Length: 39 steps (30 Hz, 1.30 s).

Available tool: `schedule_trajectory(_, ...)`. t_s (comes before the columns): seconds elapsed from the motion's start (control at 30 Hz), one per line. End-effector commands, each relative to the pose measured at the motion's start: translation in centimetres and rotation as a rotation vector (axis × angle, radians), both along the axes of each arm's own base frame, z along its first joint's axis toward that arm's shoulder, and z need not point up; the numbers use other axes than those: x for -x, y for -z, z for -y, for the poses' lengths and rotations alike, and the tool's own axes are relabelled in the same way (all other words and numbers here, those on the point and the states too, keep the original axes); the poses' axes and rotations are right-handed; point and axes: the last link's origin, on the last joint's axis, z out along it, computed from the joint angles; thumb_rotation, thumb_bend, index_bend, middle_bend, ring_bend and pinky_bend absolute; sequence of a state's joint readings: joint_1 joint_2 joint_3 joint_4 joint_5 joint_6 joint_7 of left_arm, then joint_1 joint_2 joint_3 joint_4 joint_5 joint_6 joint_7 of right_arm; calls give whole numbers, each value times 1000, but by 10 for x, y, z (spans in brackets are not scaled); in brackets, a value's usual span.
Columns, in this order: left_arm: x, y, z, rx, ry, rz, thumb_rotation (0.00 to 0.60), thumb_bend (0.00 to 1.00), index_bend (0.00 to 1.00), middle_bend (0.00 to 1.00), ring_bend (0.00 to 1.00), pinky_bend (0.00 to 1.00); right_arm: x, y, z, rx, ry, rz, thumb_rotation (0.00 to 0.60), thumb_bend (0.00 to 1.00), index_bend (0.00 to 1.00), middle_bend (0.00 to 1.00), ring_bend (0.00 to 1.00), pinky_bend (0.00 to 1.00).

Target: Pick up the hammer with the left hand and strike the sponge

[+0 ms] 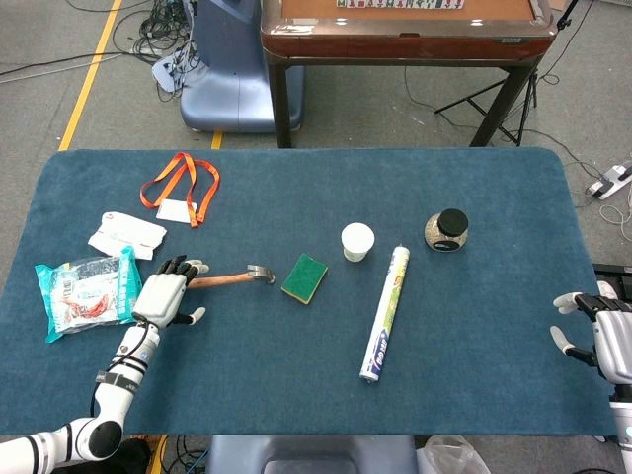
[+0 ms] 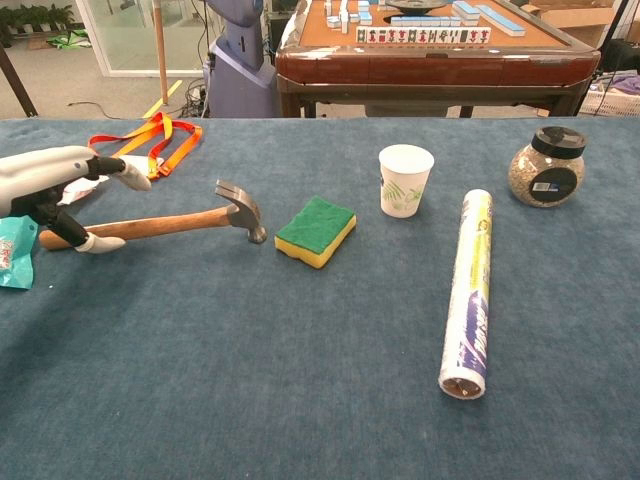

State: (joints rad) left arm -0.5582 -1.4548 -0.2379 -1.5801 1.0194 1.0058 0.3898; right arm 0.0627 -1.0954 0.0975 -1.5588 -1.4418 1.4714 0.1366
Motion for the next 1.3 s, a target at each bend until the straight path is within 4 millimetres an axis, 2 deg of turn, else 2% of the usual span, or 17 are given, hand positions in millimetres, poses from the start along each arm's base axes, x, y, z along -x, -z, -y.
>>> schedule_trajectory(0.03, -4, 6, -7, -4, 0, -28, 600, 222, 238, 201, 76, 68, 0, 0, 0, -3, 0, 0, 600, 258, 433, 469, 397, 397)
schedule_trajectory(0.37, -18, 20, -23, 4, -32, -105, 600, 222, 260, 237, 108, 68, 1, -1, 0, -9, 5, 0, 600, 258, 433, 469, 397, 397)
schedule_trajectory(0.77, -19, 30, -37, 24, -95, -107, 600, 226, 290, 282, 150, 68, 1, -1, -1, -14, 4, 3, 600, 258, 433, 469, 397, 397)
schedule_trajectory(1.3, -26, 39, -46, 36, -125, -79, 574, 295, 331, 353, 207, 70, 1, -1, -1, -16, 2, 6, 600, 258, 433, 469, 397, 397)
